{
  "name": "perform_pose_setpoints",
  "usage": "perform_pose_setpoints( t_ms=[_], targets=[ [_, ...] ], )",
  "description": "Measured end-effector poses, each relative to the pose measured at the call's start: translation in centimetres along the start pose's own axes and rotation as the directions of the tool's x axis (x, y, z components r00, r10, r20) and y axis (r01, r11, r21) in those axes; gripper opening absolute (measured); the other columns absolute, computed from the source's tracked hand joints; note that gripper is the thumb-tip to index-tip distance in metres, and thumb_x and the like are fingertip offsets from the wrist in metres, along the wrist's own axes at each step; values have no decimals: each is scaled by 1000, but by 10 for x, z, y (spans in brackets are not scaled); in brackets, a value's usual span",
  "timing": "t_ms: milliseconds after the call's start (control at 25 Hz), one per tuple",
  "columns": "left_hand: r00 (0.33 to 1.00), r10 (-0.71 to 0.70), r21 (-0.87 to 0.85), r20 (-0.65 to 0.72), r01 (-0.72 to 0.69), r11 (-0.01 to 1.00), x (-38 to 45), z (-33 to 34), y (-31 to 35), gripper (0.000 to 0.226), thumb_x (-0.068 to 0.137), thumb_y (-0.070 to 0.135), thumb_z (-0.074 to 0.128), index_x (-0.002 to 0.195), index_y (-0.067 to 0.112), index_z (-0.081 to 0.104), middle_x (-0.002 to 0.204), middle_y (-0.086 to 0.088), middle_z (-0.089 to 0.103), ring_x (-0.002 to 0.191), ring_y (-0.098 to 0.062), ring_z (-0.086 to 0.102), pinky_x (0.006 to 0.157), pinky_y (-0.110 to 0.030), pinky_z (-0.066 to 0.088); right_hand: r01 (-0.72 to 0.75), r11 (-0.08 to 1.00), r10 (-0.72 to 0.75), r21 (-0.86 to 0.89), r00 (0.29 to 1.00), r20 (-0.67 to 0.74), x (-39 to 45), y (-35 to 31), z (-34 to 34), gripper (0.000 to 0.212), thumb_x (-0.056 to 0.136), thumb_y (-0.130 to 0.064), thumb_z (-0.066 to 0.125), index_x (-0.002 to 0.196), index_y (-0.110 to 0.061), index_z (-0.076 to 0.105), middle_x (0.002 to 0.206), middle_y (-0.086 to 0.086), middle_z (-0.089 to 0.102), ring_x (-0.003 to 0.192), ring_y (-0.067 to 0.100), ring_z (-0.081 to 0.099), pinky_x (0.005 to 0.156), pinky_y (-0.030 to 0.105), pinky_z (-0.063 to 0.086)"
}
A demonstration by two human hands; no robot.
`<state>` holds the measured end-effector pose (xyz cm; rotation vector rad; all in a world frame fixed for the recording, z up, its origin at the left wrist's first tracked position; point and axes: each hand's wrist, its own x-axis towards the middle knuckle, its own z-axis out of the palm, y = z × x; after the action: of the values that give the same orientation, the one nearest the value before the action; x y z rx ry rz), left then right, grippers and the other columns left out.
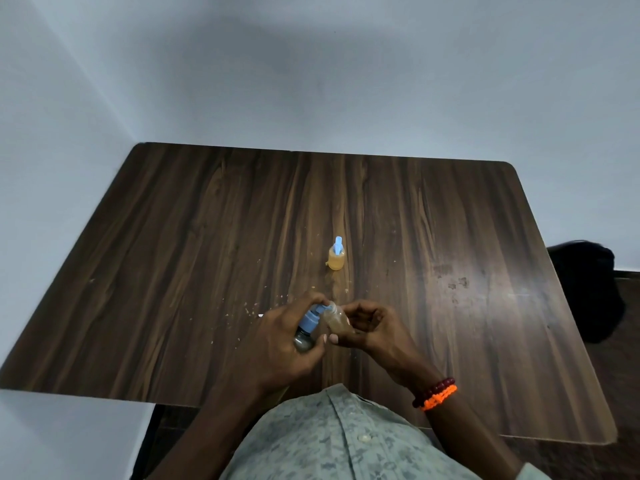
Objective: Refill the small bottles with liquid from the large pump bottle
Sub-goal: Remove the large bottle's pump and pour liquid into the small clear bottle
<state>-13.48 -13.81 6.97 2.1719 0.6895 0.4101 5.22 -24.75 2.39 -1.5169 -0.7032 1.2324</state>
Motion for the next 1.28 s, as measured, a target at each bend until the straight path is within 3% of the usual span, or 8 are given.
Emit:
perform_pose_setpoints(
  t_ms=[240,440,680,840,920,1040,1160,1280],
  targets=[
    [1000,25,38,-9,-24,999,-1,1,1,66,88,49,68,149,36,46,123,5,72,96,-7,72,83,-28,65,18,999,-17,50,1000,-15,0,-5,-3,39,77,6,84,113,1,70,117,17,77,113,34,73,100,56,59],
    [999,20,18,31,-20,1000,3,1,-2,47,90,36,73,134,29,58,100,5,73,78,-10,71,68,-32,63,11,1000,-11,-28,1000,-16,-4,0,-1,38,77,1,87,111,-2,72,116,13,78,110,28,74,100,55,58],
    [998,34,-16,47,-33,999,2,-2,-4,64,90,34,78,147,28,51,106,5,74,82,-6,72,75,-19,61,12,1000,-12,6,1000,-13,-2,-3,-2,39,76,-2,89,111,-4,72,115,13,78,110,30,75,100,57,59],
    [999,38,-37,17,-37,999,3,0,-2,48,87,41,73,130,28,59,95,4,73,75,-11,71,67,-32,62,-3,1000,3,0,1000,-2,-4,0,1,41,74,-3,91,110,-1,72,115,14,78,110,31,75,100,59,58],
    [999,47,-11,15,-47,999,4,0,-2,55,87,46,71,138,32,53,97,6,73,76,-10,71,68,-29,62,4,1000,-4,20,1000,-11,-3,-1,0,41,74,-2,90,110,0,71,115,16,78,110,34,75,99,59,58],
    [997,52,-30,48,-51,998,4,0,-6,69,89,50,70,151,37,43,109,8,75,85,-5,74,77,-19,62,28,999,-28,18,1000,-2,-1,-3,-3,39,76,1,87,111,1,69,116,16,77,110,33,74,96,52,61],
    [996,82,-63,40,-79,995,4,3,-7,78,91,45,75,158,36,37,118,4,76,93,-6,76,86,-19,63,34,999,-34,19,999,0,-2,-3,-3,37,78,1,84,112,1,69,115,15,77,108,31,75,88,39,64],
    [997,81,-64,12,-81,995,3,5,-7,71,90,47,77,152,38,43,117,7,75,95,-5,75,86,-26,64,42,999,-42,22,999,-8,-2,-4,-3,35,78,1,84,110,0,70,113,14,78,106,31,75,85,37,64]
  ],
)
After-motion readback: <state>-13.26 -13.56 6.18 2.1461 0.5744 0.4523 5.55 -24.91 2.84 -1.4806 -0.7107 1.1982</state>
